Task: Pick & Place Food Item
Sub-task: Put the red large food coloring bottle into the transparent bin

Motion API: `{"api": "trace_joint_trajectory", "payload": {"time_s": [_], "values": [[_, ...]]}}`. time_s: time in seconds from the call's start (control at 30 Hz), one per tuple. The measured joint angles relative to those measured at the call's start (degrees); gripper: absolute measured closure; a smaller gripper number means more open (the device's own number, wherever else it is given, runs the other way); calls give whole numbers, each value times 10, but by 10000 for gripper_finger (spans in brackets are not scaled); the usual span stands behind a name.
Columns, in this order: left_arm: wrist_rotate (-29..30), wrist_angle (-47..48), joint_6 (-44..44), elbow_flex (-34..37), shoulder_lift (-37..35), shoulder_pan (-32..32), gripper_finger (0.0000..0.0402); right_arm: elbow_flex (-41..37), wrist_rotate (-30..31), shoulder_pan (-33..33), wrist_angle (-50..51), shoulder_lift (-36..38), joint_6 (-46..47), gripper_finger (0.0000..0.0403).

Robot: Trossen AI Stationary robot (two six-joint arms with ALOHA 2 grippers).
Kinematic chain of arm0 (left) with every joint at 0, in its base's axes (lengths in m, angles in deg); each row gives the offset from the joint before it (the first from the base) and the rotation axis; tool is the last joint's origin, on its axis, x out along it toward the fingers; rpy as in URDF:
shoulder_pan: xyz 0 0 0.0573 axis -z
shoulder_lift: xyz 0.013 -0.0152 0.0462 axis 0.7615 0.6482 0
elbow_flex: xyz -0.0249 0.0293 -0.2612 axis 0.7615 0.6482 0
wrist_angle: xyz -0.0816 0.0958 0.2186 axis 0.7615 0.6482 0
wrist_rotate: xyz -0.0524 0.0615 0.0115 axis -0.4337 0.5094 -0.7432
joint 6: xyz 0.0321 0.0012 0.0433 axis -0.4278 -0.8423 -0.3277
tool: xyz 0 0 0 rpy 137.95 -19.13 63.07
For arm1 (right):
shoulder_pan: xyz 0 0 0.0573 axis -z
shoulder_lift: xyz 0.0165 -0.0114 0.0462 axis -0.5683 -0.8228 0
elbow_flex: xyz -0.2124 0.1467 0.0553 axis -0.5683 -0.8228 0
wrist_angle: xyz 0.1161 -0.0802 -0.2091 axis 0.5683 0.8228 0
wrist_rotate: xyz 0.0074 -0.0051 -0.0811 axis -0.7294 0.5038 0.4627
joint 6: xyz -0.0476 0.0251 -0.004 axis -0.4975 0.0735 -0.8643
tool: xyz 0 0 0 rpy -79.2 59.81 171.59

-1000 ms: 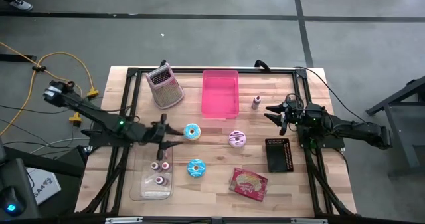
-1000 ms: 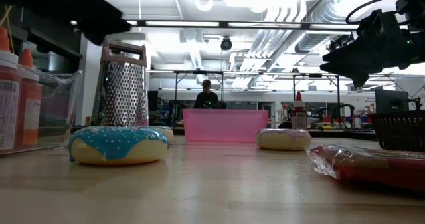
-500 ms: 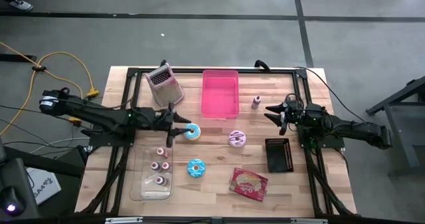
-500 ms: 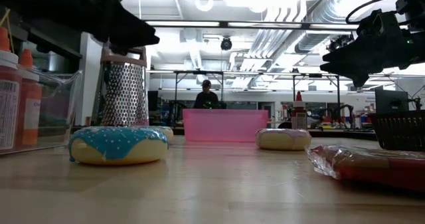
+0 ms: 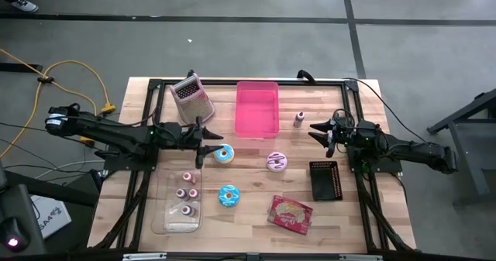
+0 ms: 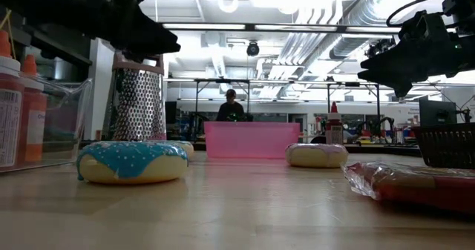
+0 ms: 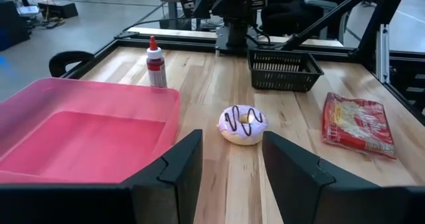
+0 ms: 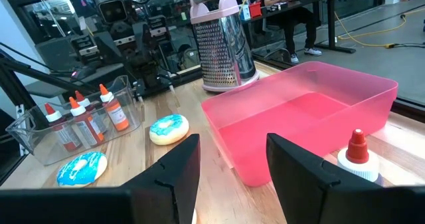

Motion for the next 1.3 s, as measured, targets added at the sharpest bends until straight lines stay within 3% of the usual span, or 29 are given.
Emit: {"api": "trace_joint_trajectory", "payload": {"time_s": [0.97, 1.3], "values": [[2, 0, 1, 0, 0, 0, 250, 0, 0, 0, -2, 0, 15, 243], [2, 0, 1, 0, 0, 0, 250, 1, -3, 0, -71, 0, 5, 243]]}}
